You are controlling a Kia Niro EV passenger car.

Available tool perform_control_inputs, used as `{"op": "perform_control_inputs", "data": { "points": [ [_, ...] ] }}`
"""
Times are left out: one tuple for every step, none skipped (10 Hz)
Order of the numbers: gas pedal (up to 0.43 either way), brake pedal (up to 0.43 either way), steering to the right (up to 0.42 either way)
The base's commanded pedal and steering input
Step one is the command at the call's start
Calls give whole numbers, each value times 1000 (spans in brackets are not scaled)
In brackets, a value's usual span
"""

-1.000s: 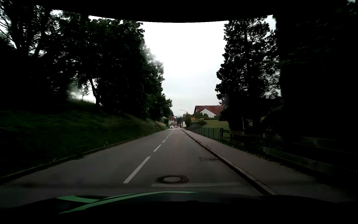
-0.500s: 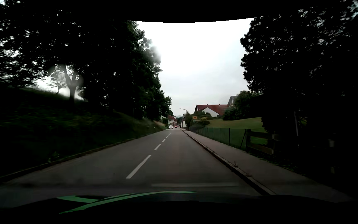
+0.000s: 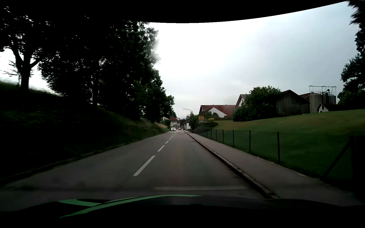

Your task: Follow the waypoints while adhering to traffic rules and regulations

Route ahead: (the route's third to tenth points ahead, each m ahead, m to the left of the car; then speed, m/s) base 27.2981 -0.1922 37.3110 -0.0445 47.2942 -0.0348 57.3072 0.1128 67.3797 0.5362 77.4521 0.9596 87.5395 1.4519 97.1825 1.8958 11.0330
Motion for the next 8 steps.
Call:
{"op": "perform_control_inputs", "data": {
  "points": [
    [0, 0, 0],
    [0, 0, 0],
    [0, 0, 0],
    [0, 0, 0],
    [0, 0, 0],
    [0, 0, 0],
    [0, 0, 0],
    [0, 0, 0]
  ]
}}
